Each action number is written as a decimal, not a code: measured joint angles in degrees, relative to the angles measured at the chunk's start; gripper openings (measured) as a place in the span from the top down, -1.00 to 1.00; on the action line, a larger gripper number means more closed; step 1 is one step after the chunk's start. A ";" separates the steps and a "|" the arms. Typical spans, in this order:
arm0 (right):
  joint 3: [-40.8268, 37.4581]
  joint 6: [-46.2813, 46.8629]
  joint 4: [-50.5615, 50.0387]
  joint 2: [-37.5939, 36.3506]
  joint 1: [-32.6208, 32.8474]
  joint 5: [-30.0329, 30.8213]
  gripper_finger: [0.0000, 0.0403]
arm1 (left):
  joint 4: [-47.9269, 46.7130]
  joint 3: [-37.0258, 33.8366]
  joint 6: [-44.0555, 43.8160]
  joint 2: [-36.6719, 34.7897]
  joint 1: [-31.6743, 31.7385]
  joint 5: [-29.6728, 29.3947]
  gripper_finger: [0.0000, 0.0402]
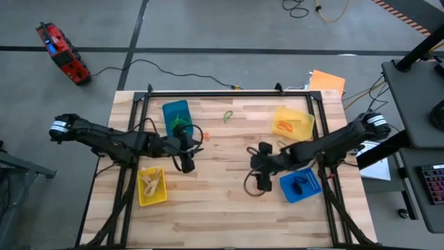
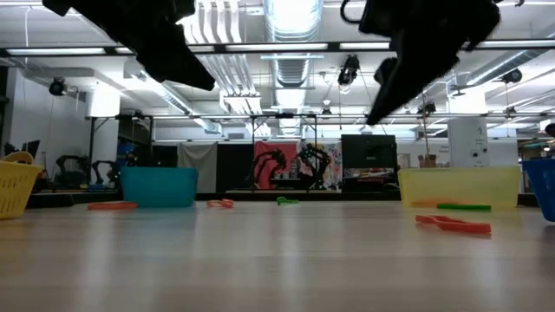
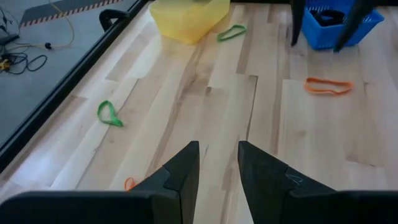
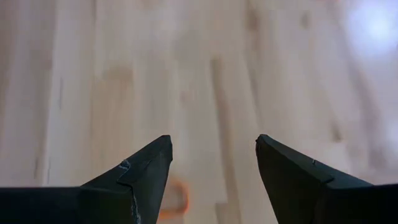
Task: Sort rubber bands into baskets
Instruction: Put the orange rubber band into the light yellow bin
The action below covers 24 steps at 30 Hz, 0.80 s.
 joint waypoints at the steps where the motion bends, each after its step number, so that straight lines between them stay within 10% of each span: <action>1: 0.81 0.41 -1.54 1.59 0.38 -0.53 -0.12 | -0.05 -0.01 0.00 0.00 0.00 -0.01 0.52; 24: 8.09 1.30 -11.66 23.27 3.72 -4.80 0.21 | 0.45 -1.68 0.46 0.00 0.00 0.01 0.52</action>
